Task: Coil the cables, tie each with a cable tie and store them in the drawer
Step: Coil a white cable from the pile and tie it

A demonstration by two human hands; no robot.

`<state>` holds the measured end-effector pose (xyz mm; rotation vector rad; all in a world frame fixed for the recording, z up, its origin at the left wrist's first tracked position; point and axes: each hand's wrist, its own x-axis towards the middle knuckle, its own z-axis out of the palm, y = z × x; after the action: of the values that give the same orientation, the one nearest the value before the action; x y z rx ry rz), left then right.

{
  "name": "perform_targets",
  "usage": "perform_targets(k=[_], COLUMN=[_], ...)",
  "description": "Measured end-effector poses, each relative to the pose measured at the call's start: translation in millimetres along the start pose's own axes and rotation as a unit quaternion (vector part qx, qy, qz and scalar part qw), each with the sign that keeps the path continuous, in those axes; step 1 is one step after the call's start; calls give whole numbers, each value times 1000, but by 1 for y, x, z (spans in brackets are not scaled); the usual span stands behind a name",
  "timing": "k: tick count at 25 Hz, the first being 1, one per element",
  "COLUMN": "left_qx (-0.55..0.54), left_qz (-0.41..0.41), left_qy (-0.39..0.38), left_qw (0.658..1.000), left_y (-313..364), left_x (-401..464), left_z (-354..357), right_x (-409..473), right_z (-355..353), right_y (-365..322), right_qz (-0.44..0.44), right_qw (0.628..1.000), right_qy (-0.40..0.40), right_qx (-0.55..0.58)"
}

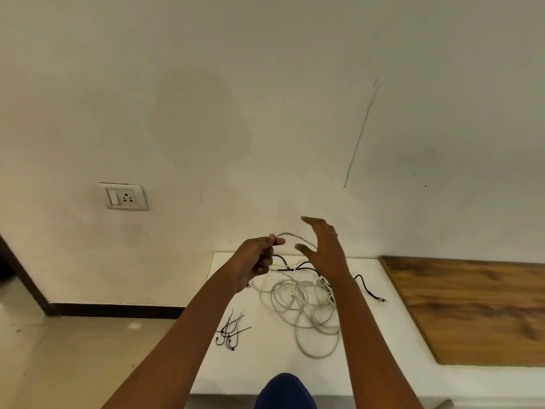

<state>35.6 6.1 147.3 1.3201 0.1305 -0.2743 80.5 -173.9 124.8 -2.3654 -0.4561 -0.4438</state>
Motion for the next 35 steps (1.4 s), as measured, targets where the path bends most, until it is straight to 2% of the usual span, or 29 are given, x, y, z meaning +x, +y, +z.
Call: perform_targets(k=[2,3,6,9,11,14,16,18,20,23,26,30,33,35], left_qx=[-43,-83,-207,-322,-408,-531,-547,-470,-339,-167,-27,114,147,90], left_qz=[-2,-5,-11,19,71,151,175,187,199,219,224,210,177,136], left_qy=[-32,-51,-104,-125,-95,7,64,124,190,228,192,113,69,23], left_qw=[999,995,973,938,905,834,816,853,900,934,955,964,971,986], left_y=[7,11,23,36,48,64,66,61,50,30,12,-5,-9,-11], left_x=[0,0,-1,-1,1,6,9,13,18,23,24,18,13,9], left_z=[5,6,3,-5,-12,-25,-30,-27,-17,-4,2,4,6,7], right_x=[8,10,11,2,-5,-13,-14,-12,-9,-6,-4,3,8,10], right_z=[8,12,21,28,28,20,10,1,-7,-15,-15,-9,-2,3], right_y=[-18,-22,-26,-16,-9,-6,-12,-24,-35,-46,-51,-48,-45,-43], right_qz=[-71,-71,-17,15,43,65,43,19,7,-6,-12,17,51,80], right_qw=[996,994,986,985,986,987,986,982,975,966,961,970,982,987], right_qy=[16,27,2,-13,-22,-49,-77,-114,-129,-142,-139,-43,6,26], right_qx=[60,82,165,172,159,140,140,152,179,215,238,239,181,134])
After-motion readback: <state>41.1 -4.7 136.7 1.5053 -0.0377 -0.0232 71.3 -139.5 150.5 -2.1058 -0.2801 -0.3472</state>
